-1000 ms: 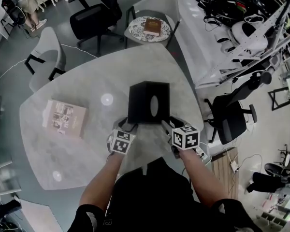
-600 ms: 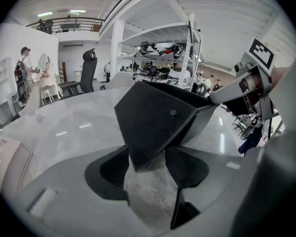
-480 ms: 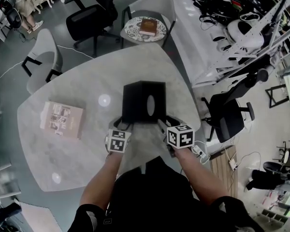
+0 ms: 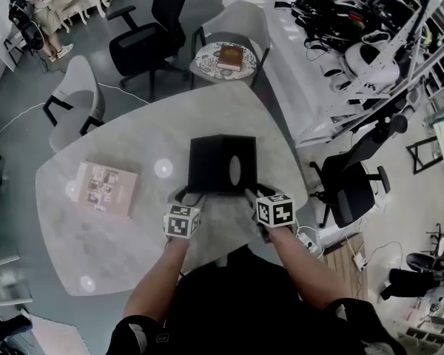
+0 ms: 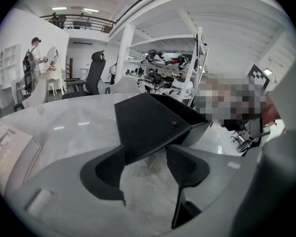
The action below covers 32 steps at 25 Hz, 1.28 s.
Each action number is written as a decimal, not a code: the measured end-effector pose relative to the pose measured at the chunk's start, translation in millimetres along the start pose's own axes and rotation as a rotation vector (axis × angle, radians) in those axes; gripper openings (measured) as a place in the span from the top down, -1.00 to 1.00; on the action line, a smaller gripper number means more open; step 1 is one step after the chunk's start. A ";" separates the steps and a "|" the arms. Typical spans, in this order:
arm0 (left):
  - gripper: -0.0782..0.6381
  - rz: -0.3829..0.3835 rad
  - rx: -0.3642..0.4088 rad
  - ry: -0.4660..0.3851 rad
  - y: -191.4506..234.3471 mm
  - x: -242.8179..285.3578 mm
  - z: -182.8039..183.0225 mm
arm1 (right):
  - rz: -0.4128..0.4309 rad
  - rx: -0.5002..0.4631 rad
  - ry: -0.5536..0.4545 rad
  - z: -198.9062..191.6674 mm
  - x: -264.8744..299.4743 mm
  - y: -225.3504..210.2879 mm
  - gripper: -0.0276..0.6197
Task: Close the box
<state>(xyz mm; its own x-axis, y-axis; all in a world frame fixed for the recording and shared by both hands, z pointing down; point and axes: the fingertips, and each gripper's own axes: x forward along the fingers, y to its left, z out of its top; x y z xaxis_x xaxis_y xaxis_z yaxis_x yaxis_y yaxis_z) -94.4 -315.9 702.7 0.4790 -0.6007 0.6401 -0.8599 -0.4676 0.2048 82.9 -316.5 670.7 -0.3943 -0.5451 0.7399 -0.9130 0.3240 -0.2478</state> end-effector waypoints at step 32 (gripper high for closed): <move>-0.01 0.052 -0.110 -0.080 34.2 6.8 -3.8 | -0.032 0.005 -0.053 0.4 3.0 -0.8 0.38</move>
<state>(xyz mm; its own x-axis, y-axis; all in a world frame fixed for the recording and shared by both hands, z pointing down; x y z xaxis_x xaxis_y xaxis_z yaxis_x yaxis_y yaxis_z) -121.2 -333.5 716.8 0.4422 -0.6738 0.5920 -0.8959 -0.3631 0.2559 82.4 -318.7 672.8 -0.3697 -0.5951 0.7135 -0.9257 0.3022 -0.2275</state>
